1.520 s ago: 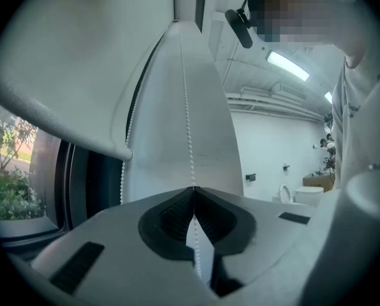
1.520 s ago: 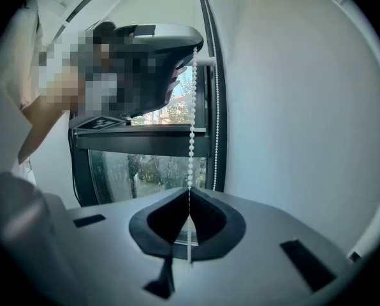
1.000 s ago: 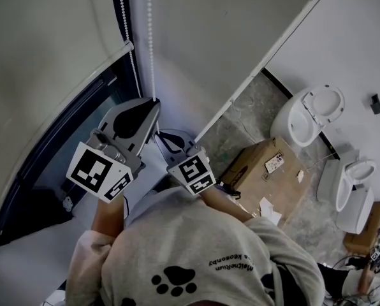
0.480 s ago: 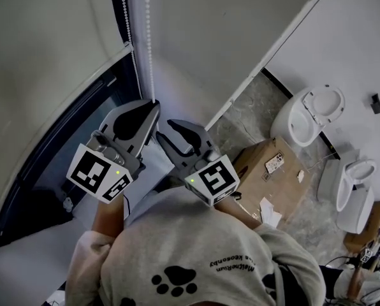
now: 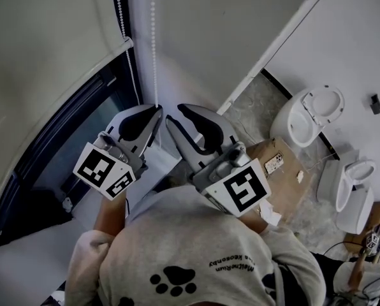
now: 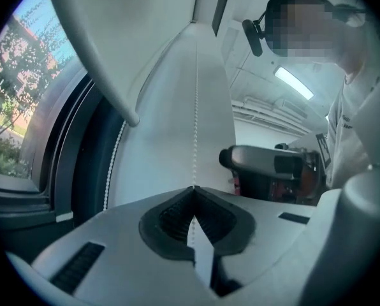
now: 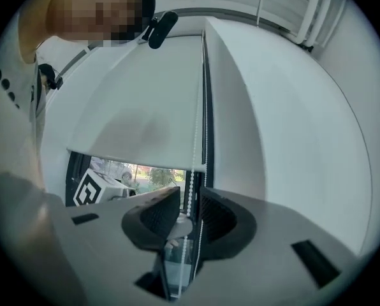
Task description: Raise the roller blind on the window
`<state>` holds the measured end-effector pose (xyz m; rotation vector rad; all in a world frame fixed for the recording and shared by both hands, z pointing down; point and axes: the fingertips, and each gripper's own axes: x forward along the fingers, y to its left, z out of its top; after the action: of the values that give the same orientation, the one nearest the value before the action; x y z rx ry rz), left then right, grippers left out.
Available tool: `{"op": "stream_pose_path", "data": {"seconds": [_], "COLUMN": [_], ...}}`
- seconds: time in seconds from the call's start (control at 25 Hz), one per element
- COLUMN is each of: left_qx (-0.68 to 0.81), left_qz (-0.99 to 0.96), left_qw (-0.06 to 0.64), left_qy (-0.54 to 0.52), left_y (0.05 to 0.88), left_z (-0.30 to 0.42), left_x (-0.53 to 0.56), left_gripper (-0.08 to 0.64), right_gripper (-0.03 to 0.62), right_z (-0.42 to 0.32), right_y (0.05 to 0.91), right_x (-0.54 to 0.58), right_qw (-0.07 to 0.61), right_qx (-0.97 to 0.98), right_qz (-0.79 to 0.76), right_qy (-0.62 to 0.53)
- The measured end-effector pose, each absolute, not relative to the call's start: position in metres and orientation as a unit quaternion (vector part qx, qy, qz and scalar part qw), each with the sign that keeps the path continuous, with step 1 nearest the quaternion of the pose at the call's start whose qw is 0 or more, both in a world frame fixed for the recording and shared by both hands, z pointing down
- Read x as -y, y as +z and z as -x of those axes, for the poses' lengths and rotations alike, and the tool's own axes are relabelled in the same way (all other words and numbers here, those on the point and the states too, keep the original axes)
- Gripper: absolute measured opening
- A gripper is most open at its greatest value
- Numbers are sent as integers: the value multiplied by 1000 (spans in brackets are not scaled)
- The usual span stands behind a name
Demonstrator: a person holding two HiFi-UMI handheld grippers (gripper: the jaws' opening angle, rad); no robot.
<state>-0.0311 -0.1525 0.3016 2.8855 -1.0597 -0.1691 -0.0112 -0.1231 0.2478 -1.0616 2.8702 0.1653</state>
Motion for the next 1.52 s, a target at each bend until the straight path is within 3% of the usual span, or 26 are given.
{"op": "stream_pose_path", "data": {"seconds": [0.88, 1.52], "left_qx": [356, 359], "left_qz": [-930, -929], "left_qw": [88, 78], "left_qy": [-25, -32], "left_y": [390, 405], "left_z": [27, 26], "left_x": [145, 139], "left_gripper": [8, 8], "right_gripper": [103, 37], "right_z": [40, 47], "right_y": [245, 244], "right_x": [141, 150], "right_qw": [5, -8], "right_qx": [-939, -936], "right_qz": [337, 344], "right_qy": [65, 68]}}
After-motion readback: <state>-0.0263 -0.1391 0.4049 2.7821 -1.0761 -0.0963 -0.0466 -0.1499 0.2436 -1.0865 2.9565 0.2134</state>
